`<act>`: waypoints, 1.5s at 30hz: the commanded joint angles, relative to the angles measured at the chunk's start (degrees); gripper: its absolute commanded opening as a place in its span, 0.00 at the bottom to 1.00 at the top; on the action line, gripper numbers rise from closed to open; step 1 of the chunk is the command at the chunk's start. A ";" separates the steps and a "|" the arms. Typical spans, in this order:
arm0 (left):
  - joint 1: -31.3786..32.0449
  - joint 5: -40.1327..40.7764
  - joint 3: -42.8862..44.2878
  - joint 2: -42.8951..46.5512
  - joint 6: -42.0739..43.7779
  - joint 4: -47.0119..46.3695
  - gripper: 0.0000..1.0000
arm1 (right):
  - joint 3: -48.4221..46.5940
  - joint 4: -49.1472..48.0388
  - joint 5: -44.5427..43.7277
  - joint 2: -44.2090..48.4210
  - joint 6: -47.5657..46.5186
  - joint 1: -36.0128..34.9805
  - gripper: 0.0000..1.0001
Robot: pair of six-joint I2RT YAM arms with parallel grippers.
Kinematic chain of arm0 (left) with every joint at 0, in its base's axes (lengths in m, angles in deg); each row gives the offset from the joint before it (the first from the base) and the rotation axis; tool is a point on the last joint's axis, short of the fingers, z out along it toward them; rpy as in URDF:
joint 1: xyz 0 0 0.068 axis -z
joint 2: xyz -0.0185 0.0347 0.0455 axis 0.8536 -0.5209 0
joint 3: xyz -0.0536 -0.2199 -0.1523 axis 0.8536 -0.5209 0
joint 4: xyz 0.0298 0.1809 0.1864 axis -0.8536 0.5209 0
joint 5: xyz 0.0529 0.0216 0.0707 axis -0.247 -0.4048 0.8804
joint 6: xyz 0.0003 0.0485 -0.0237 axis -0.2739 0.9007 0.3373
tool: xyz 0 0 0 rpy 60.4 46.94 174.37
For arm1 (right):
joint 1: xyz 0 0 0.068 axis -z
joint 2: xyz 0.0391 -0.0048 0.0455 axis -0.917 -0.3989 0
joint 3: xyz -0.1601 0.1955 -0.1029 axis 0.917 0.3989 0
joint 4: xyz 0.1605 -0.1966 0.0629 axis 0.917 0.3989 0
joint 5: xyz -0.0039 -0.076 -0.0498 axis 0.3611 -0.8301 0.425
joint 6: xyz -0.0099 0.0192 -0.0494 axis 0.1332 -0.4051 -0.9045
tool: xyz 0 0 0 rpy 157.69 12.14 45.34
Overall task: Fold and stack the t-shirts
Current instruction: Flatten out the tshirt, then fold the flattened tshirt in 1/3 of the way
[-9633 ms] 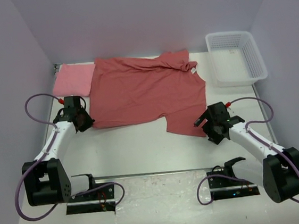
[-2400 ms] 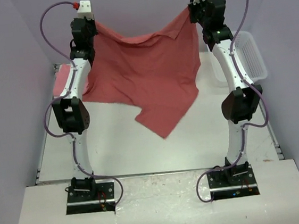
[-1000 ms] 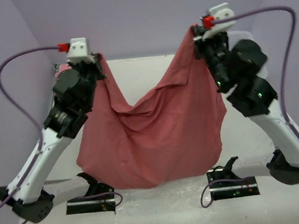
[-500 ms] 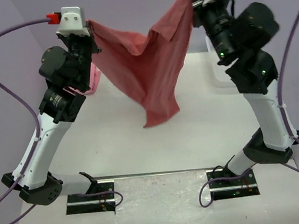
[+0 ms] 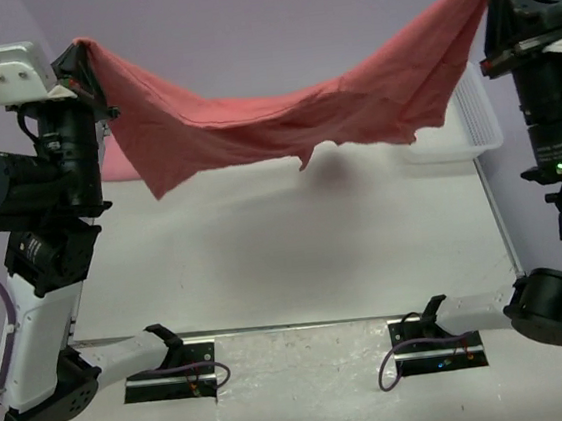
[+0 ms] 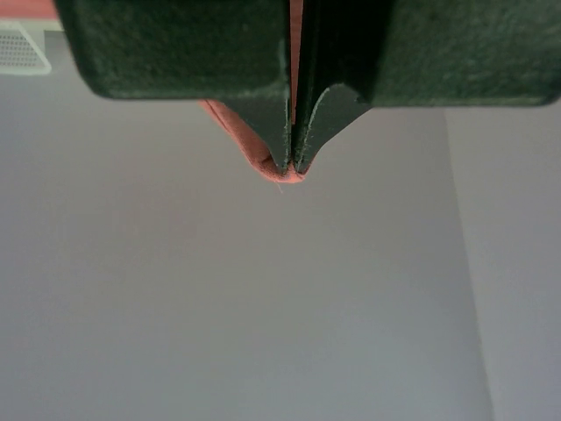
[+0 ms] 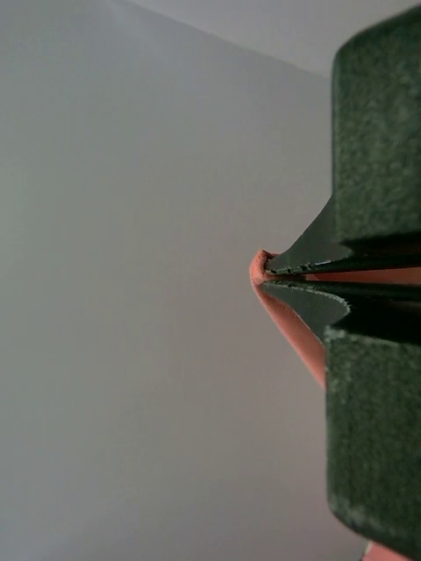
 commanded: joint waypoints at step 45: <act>-26.34 -6.93 -21.29 -51.79 -20.25 -17.28 0.00 | 20.04 -4.54 33.11 -44.88 24.06 44.47 0.00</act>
